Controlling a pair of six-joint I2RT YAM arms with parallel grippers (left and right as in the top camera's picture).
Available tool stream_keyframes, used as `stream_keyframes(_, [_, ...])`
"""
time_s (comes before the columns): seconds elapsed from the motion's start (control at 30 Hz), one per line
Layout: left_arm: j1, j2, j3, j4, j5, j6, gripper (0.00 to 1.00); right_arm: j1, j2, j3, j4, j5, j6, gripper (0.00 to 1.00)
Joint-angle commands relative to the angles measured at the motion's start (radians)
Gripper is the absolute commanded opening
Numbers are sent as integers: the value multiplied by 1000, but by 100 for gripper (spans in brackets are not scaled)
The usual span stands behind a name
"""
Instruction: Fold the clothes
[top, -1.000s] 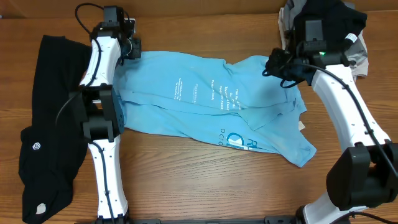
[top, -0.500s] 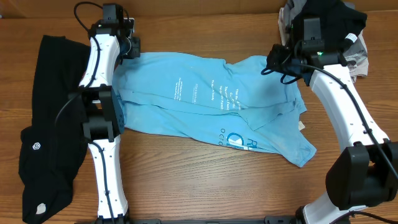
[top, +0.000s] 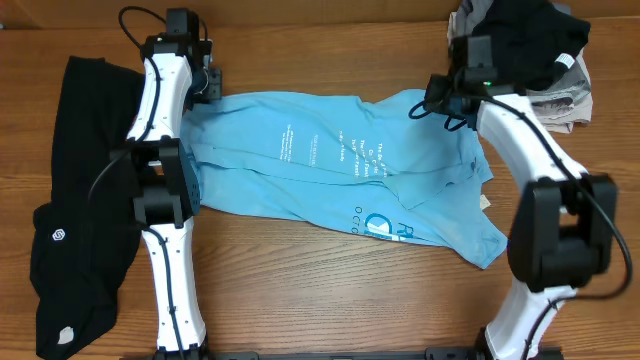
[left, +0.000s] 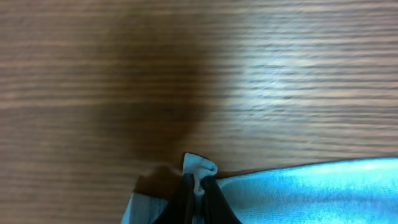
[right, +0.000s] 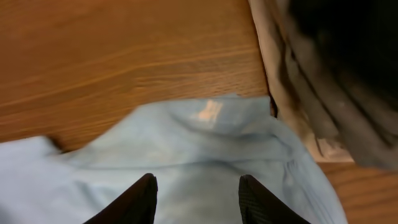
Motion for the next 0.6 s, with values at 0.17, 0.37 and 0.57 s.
stream_keyframes(0.17, [31, 23, 23, -10, -50, -58, 4, -21, 132, 16, 167, 30, -58, 46])
stream_keyframes(0.37, [32, 23, 23, -18, -58, -58, 4, -24, 195, 16, 291, 69, -77, 49])
stream_keyframes(0.57, [31, 23, 23, -22, -66, -57, 4, -24, 267, 16, 348, 78, -79, 50])
